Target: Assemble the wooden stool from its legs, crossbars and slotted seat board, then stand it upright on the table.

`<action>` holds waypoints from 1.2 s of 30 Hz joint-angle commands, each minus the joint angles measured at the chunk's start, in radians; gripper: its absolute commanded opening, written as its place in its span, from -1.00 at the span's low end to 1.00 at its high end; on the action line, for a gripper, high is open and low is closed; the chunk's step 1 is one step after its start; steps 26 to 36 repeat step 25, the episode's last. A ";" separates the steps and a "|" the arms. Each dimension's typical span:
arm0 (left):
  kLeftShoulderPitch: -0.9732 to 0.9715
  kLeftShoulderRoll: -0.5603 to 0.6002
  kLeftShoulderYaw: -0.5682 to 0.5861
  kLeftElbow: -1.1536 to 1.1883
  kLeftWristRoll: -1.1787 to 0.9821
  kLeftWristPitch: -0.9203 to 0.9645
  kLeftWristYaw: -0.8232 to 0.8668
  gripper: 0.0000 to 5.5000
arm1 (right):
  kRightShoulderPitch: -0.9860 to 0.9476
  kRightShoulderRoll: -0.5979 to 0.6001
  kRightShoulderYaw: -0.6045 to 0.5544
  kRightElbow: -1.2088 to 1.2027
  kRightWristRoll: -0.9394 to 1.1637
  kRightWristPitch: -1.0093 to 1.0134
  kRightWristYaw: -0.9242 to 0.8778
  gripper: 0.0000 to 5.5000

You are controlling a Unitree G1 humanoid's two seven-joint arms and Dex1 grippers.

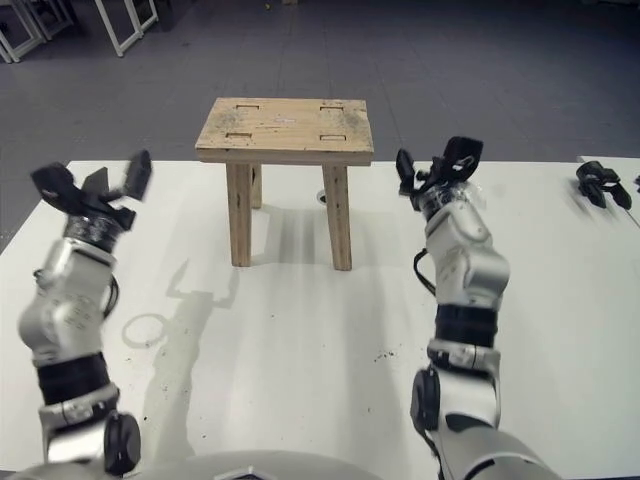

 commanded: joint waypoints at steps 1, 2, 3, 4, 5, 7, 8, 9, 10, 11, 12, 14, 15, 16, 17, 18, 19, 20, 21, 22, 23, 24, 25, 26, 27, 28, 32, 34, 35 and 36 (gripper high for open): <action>0.167 -0.079 -0.199 -0.091 0.314 -0.262 0.089 0.88 | 0.246 0.029 0.196 -0.246 -0.198 -0.103 -0.064 0.30; 0.180 -0.083 -0.223 -0.092 0.375 -0.296 0.107 0.88 | 0.278 0.041 0.223 -0.270 -0.225 -0.117 -0.075 0.30; 0.188 -0.089 -0.239 -0.092 0.417 -0.320 0.120 0.88 | 0.300 0.050 0.243 -0.288 -0.247 -0.126 -0.079 0.30; 0.192 -0.095 -0.253 -0.088 0.447 -0.339 0.128 0.88 | 0.314 0.059 0.252 -0.296 -0.257 -0.127 -0.086 0.30; 0.195 -0.101 -0.262 -0.084 0.464 -0.350 0.131 0.88 | 0.321 0.063 0.258 -0.297 -0.266 -0.132 -0.085 0.30; 0.199 -0.110 -0.275 -0.075 0.484 -0.361 0.133 0.88 | 0.325 0.072 0.260 -0.297 -0.272 -0.132 -0.084 0.30; 0.204 -0.114 -0.281 -0.073 0.491 -0.361 0.130 0.88 | 0.326 0.080 0.261 -0.299 -0.274 -0.128 -0.084 0.30; 0.208 -0.117 -0.286 -0.070 0.498 -0.364 0.129 0.88 | 0.328 0.088 0.262 -0.302 -0.273 -0.123 -0.084 0.30; 0.213 -0.120 -0.289 -0.067 0.500 -0.365 0.126 0.88 | 0.332 0.093 0.266 -0.305 -0.275 -0.121 -0.085 0.30; 0.216 -0.123 -0.289 -0.065 0.501 -0.367 0.124 0.88 | 0.333 0.096 0.269 -0.307 -0.278 -0.120 -0.084 0.30; 0.217 -0.124 -0.288 -0.063 0.501 -0.370 0.122 0.82 | 0.333 0.098 0.270 -0.308 -0.281 -0.120 -0.083 0.32; 0.213 -0.124 -0.293 -0.058 0.499 -0.377 0.111 0.71 | 0.335 0.102 0.268 -0.310 -0.284 -0.119 -0.081 0.32; 0.210 -0.123 -0.297 -0.058 0.504 -0.379 0.108 0.69 | 0.335 0.104 0.265 -0.310 -0.283 -0.120 -0.079 0.26; 0.208 -0.123 -0.301 -0.059 0.510 -0.381 0.107 0.64 | 0.336 0.107 0.263 -0.309 -0.281 -0.120 -0.078 0.22; 0.209 -0.125 -0.304 -0.057 0.514 -0.382 0.108 0.59 | 0.338 0.111 0.263 -0.308 -0.281 -0.122 -0.079 0.15; 0.210 -0.126 -0.305 -0.054 0.516 -0.384 0.108 0.53 | 0.338 0.114 0.264 -0.306 -0.282 -0.124 -0.080 0.08; 0.213 -0.125 -0.307 -0.054 0.520 -0.385 0.107 0.45 | 0.340 0.116 0.264 -0.305 -0.283 -0.125 -0.081 0.00; 0.218 -0.126 -0.307 -0.054 0.519 -0.386 0.107 0.42 | 0.346 0.118 0.265 -0.304 -0.286 -0.128 -0.082 -0.04; 0.223 -0.126 -0.305 -0.056 0.519 -0.387 0.108 0.37 | 0.351 0.117 0.267 -0.301 -0.288 -0.132 -0.081 -0.09; 0.226 -0.127 -0.302 -0.055 0.519 -0.389 0.110 0.31 | 0.356 0.115 0.268 -0.293 -0.290 -0.139 -0.079 -0.13; 0.228 -0.126 -0.299 -0.051 0.519 -0.392 0.112 0.25 | 0.362 0.111 0.267 -0.283 -0.295 -0.145 -0.078 -0.13; 0.227 -0.126 -0.296 -0.046 0.522 -0.396 0.115 0.19 | 0.365 0.109 0.264 -0.274 -0.295 -0.152 -0.076 -0.13; 0.227 -0.126 -0.292 -0.044 0.526 -0.399 0.120 0.19 | 0.369 0.108 0.259 -0.271 -0.296 -0.167 -0.074 -0.13; 0.227 -0.126 -0.292 -0.044 0.526 -0.399 0.120 0.19 | 0.369 0.108 0.259 -0.271 -0.296 -0.167 -0.074 -0.13; 0.227 -0.126 -0.292 -0.044 0.526 -0.399 0.120 0.19 | 0.369 0.108 0.259 -0.271 -0.296 -0.167 -0.074 -0.13; 0.227 -0.126 -0.292 -0.044 0.526 -0.399 0.120 0.19 | 0.369 0.108 0.259 -0.271 -0.296 -0.167 -0.074 -0.13; 0.227 -0.126 -0.292 -0.044 0.526 -0.399 0.120 0.19 | 0.369 0.108 0.259 -0.271 -0.296 -0.167 -0.074 -0.13; 0.227 -0.126 -0.292 -0.044 0.526 -0.399 0.120 0.19 | 0.369 0.108 0.259 -0.271 -0.296 -0.167 -0.074 -0.13; 0.227 -0.126 -0.292 -0.044 0.526 -0.399 0.120 0.19 | 0.369 0.108 0.259 -0.271 -0.296 -0.167 -0.074 -0.13; 0.227 -0.126 -0.292 -0.044 0.526 -0.399 0.120 0.19 | 0.369 0.108 0.259 -0.271 -0.296 -0.167 -0.074 -0.13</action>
